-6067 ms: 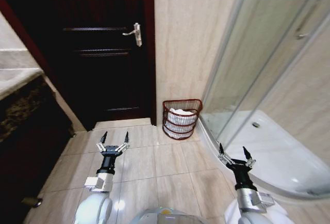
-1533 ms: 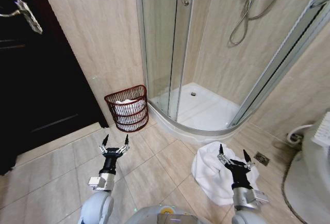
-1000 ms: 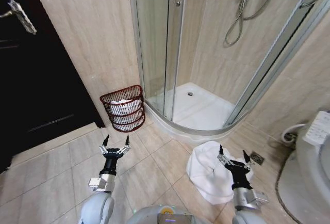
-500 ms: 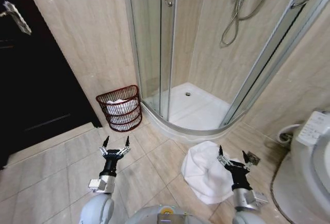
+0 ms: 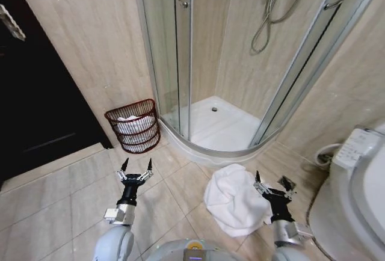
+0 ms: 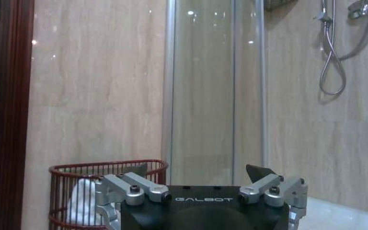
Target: Discard the used towel into the hamper.
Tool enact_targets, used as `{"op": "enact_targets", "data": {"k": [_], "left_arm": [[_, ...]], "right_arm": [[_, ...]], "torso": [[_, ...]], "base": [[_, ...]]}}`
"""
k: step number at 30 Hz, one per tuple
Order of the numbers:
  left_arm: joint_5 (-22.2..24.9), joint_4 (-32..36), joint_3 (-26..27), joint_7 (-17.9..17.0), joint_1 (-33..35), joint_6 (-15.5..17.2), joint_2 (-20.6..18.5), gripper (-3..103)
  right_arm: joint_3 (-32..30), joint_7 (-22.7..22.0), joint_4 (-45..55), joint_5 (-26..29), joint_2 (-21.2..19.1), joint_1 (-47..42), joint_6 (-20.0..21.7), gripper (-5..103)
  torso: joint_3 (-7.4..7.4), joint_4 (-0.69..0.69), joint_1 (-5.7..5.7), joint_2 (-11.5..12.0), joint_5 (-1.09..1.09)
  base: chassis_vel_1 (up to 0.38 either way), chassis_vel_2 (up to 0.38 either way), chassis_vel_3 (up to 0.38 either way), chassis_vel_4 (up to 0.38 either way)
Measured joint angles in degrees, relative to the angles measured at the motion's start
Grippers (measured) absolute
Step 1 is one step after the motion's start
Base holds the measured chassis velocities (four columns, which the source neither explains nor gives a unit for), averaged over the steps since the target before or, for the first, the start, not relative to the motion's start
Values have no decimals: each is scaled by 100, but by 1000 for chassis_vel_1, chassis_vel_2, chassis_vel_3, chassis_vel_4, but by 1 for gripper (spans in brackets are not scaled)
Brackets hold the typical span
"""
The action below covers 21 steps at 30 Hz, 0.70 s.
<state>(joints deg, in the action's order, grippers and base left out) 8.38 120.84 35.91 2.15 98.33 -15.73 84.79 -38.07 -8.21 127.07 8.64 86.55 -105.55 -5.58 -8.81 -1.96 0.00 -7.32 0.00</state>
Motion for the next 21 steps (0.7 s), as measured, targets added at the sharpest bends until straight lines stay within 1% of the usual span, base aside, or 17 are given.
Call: {"op": "enact_targets", "data": {"k": [13, 17, 20, 21], "left_arm": [[-26, 5, -13, 3, -16, 34, 45, 100], [-26, 2, -12, 4, -20, 38, 68, 100], [-36, -13, -15, 3, -17, 38, 100, 100], [-36, -13, -15, 3, -17, 38, 100, 100]], "right_arm": [[-6, 12, -80, 43, -33, 73, 20, 100], [-61, 84, -176, 95, -68, 132, 14, 100], [-165, 261, -559, 147, -229, 365, 107, 100], [-165, 261, -559, 147, -229, 365, 107, 100]], "torso": [[-1, 0, 1, 0, 1], [-1, 1, 1, -1, 0], [-1, 1, 1, -1, 0], [-1, 1, 1, -1, 0]], "base": [[-88, -74, 80, 82], [-60, -88, 54, 85], [-40, -47, 41, 43], [0, 0, 0, 0]]}}
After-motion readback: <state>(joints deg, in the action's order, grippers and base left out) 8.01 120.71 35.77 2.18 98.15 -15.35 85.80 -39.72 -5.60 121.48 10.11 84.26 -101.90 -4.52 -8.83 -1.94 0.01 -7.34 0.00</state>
